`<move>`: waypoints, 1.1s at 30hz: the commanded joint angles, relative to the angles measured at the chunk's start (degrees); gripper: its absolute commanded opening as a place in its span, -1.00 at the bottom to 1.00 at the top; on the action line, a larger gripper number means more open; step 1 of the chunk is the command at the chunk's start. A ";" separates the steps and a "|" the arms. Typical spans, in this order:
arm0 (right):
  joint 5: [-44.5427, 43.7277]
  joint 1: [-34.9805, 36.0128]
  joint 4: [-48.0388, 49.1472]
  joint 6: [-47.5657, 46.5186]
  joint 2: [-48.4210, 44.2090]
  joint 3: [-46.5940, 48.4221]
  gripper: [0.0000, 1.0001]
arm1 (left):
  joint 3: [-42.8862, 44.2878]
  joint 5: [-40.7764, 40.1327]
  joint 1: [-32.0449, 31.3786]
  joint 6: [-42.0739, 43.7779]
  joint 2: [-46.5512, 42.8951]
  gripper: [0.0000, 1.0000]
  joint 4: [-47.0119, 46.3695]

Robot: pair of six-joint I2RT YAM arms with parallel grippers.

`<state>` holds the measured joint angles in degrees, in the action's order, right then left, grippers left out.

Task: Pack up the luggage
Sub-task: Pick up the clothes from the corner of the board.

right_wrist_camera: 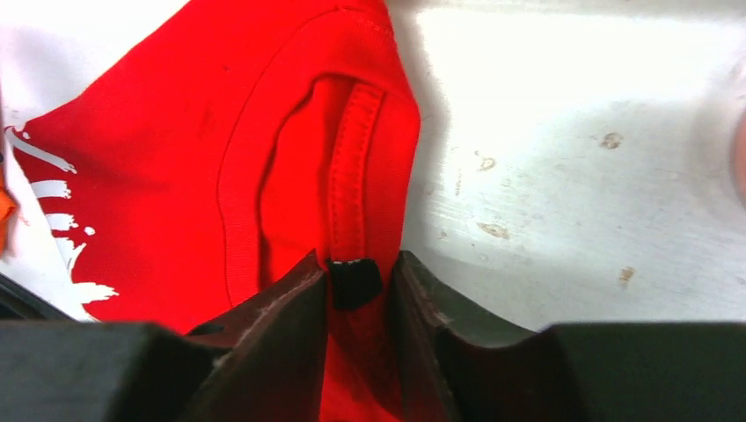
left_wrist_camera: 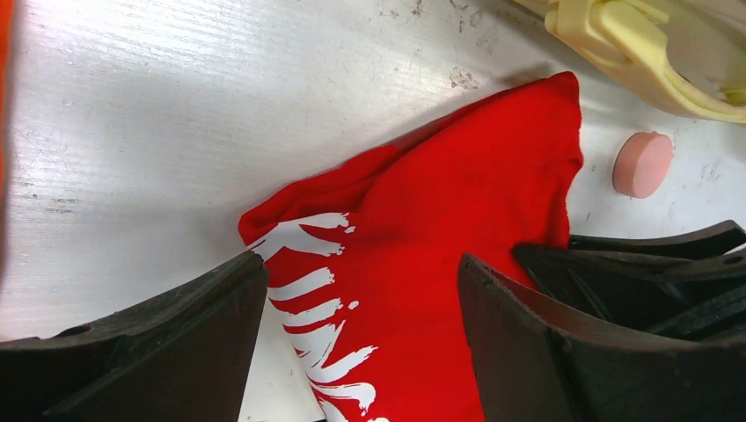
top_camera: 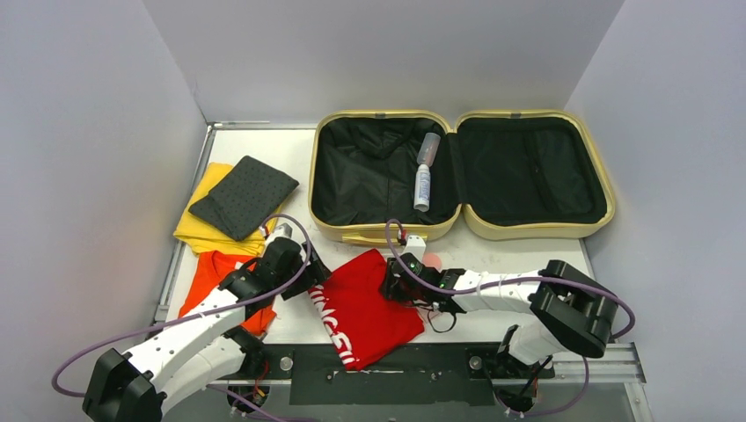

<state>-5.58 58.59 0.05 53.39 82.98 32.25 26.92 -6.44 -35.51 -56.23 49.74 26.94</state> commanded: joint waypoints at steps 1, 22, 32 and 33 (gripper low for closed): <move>5.94 1.00 -6.82 1.22 5.47 -5.75 -0.54 | 0.56 0.25 0.33 0.74 -1.42 0.53 -1.63; 14.34 -1.41 -20.95 -10.94 -17.45 14.21 -1.00 | 18.30 -10.73 0.70 6.16 -6.33 0.54 11.15; 20.42 -7.95 -27.40 -16.03 -19.30 29.95 -1.00 | 23.49 -15.96 0.79 7.99 -8.75 0.54 14.62; 20.96 -8.61 -27.85 -16.30 -19.14 31.31 -1.00 | 23.87 -16.24 0.81 8.17 -8.80 0.55 14.63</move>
<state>11.79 52.34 -27.27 39.24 65.93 56.88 46.94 -19.38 -35.09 -49.84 41.98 40.62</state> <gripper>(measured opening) 0.118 0.771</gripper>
